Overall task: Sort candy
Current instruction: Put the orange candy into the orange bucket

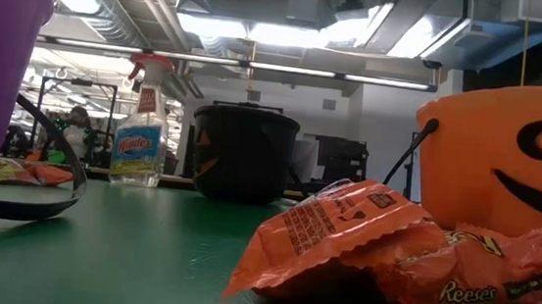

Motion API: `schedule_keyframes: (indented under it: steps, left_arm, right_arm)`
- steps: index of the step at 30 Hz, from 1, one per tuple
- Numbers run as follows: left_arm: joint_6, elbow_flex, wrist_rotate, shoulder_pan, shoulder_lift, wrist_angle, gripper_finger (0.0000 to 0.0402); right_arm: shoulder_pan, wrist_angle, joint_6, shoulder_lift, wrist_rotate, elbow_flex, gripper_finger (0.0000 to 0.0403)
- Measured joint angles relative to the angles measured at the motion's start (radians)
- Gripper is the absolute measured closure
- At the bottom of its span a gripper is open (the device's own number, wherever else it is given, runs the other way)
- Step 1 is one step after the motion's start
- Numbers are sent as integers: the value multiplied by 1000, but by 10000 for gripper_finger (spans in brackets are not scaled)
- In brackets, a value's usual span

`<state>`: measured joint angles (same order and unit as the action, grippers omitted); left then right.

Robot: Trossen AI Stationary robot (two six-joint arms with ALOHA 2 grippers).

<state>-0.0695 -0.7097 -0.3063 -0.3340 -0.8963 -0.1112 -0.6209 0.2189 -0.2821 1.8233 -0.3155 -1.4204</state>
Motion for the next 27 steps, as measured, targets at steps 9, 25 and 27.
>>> schedule_keyframes:
  steps: [9,25,27]
  left_arm:
    - [-5,0,1,-1,0,0,273]
    - [-9,0,1,0,0,0,273]
    - [-10,0,1,0,0,0,273]
  right_arm:
    - [2,2,0,78,-31,0,166]
    - [-1,12,-26,79,12,-9,166]
    - [0,12,-27,85,13,-9,166]
